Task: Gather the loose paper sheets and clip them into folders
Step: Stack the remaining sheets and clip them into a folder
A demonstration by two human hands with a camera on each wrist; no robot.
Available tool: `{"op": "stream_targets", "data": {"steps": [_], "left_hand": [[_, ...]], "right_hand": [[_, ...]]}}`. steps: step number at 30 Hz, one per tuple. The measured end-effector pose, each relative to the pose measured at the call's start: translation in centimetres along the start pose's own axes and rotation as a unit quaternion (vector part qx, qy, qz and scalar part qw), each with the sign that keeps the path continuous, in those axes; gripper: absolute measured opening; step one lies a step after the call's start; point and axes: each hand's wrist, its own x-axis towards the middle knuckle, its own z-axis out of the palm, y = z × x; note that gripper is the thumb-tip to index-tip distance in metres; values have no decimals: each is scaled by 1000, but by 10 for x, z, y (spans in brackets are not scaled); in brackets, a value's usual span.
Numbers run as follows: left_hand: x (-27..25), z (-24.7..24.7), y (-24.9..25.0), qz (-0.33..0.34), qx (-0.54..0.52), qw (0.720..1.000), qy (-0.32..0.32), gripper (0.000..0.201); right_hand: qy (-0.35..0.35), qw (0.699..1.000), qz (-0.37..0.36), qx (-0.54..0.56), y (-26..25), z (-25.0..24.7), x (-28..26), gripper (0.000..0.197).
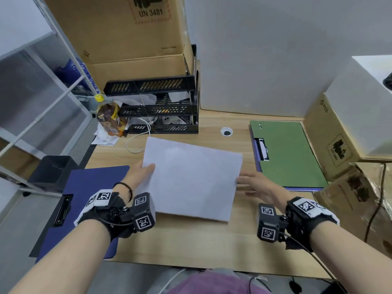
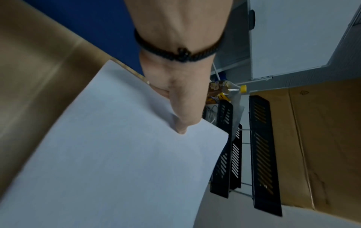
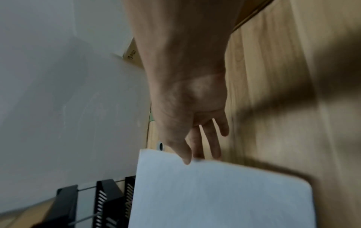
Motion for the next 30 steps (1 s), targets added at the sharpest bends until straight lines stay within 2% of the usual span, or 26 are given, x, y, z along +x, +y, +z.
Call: {"op": "stream_targets", "data": {"steps": [3, 7, 9, 12, 15, 17, 19, 22, 25, 27, 30], "left_hand": [[-7, 19, 27, 54, -75, 996, -10, 26], [-13, 21, 61, 158, -132, 979, -9, 32], [-11, 18, 66, 177, -166, 970, -5, 33], [-4, 20, 43, 136, -130, 982, 5, 33], [-3, 27, -12, 45, -39, 998, -9, 34], [-9, 34, -37, 21, -14, 999, -23, 35], [-12, 38, -39, 25, -18, 999, -21, 31], [-12, 39, -7, 54, -61, 997, -11, 19], [-11, 35, 25, 88, -129, 988, 3, 20], [-10, 36, 24, 96, -159, 983, 2, 17], [-9, 45, -9, 51, -149, 988, -2, 22]], "right_hand": [[24, 996, -59, 55, -31, 3, 5, 24], [80, 972, -181, 123, -80, -4, 1, 37], [95, 963, -215, 135, -91, -9, -3, 38], [93, 969, -199, 113, -66, -7, 1, 37], [40, 989, -134, 39, -7, 1, 6, 41], [19, 993, -117, 12, 17, 7, 5, 39], [29, 992, -122, 6, 19, 9, 7, 34], [56, 989, -138, 15, -10, 9, 10, 24], [79, 980, -172, 56, -38, 11, 10, 20], [82, 975, -189, 77, -42, 15, 9, 26], [35, 985, -164, 34, -17, 28, 5, 32]]}}
